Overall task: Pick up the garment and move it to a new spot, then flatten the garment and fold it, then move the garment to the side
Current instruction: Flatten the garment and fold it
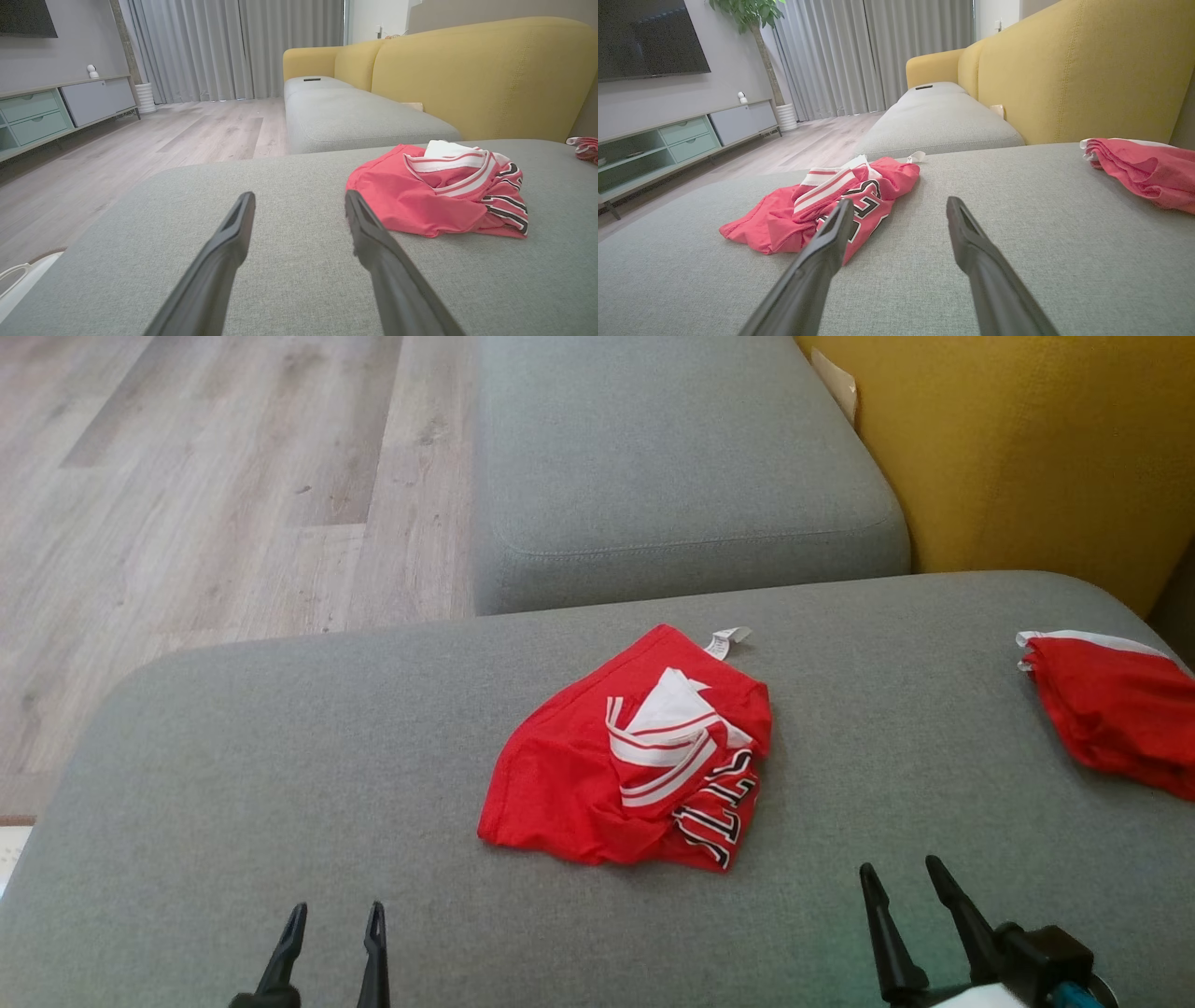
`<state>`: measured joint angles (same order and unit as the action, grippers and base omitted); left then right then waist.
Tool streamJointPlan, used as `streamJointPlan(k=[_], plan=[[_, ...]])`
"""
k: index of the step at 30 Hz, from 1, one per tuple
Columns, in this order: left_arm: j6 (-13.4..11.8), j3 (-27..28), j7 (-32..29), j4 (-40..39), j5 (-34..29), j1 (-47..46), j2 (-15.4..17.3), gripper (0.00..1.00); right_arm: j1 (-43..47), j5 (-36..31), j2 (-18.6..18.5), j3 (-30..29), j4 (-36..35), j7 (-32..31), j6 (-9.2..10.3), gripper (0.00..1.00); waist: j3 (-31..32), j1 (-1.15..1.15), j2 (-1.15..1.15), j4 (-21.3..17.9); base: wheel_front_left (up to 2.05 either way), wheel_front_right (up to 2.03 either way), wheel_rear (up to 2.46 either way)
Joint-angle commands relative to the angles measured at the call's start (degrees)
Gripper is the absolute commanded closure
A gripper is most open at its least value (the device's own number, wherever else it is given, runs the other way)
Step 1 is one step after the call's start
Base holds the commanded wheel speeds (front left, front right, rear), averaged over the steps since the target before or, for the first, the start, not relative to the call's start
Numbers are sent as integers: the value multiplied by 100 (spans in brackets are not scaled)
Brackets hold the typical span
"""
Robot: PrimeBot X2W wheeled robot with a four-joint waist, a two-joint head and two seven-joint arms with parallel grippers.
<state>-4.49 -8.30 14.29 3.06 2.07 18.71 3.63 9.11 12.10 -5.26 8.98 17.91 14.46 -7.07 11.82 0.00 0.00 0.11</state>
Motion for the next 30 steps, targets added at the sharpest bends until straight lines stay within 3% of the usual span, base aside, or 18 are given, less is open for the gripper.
streamJointPlan(k=[1, 30], plan=[[5, 202, 71, -171, -54, -306, -49, 0, -166, 32, -26, 135, -206, 54, -42, 0, -7, 0, 0, -4, 0, 0, 0], [95, 258, 71, -134, -104, -305, -55, 0, -159, 32, 44, 81, -221, 54, -42, 0, -4, 0, 0, -55, 0, 0, 0]])
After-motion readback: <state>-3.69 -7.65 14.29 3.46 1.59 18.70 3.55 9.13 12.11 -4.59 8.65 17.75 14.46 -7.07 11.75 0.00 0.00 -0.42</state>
